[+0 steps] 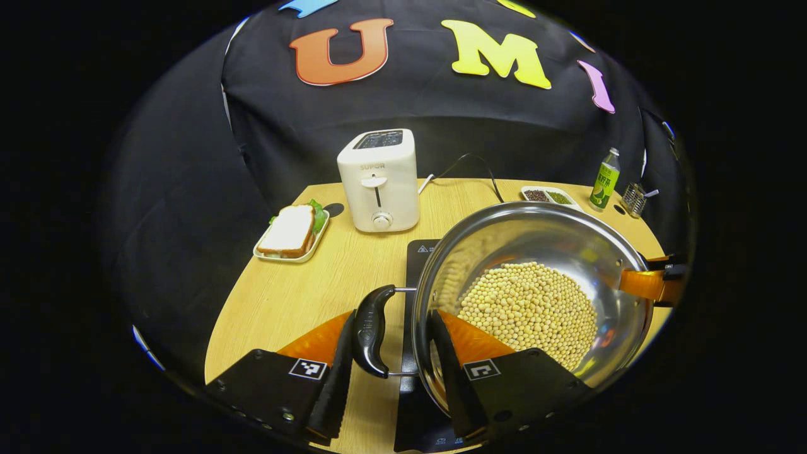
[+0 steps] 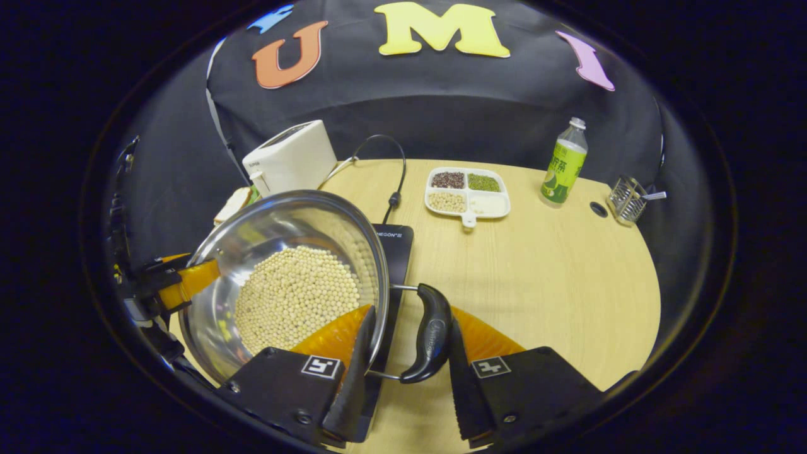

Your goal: First push the handle of the pot to place it horizontally, then grasp the pot with both hands and set it on the induction cooktop.

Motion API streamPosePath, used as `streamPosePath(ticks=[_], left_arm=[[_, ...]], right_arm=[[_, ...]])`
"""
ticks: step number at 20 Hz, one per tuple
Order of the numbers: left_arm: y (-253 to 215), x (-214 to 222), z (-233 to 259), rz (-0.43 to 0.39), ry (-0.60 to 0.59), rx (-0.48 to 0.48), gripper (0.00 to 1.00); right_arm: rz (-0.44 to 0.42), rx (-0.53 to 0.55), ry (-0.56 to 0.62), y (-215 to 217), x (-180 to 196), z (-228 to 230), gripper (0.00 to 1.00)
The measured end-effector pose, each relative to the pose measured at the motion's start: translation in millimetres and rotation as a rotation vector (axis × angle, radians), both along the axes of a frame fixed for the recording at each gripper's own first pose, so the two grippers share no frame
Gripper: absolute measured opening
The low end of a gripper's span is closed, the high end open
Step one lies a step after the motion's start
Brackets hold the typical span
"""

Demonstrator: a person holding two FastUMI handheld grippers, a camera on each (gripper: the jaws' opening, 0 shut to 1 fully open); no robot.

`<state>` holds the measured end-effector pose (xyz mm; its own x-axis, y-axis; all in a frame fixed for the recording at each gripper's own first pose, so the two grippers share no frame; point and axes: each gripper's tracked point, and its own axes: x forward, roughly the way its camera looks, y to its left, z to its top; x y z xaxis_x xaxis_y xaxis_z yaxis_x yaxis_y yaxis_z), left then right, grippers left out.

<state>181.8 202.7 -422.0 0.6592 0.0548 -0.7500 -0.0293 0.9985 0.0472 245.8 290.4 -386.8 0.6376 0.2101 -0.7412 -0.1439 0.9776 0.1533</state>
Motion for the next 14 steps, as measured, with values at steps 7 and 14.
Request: streamPosePath(ticks=[7, 14], left_arm=[[-1.3, 3.0, -0.2, -0.015, -0.008, 0.002, 0.64], [-1.0, 2.8, 0.9, -0.023, -0.022, 0.006, 0.66]], right_arm=[[-0.023, 0.000, -0.025, -0.6, 0.1, 0.0, 0.60], [-0.037, 0.016, -0.040, -1.1, 1.2, -0.1, 0.63]])
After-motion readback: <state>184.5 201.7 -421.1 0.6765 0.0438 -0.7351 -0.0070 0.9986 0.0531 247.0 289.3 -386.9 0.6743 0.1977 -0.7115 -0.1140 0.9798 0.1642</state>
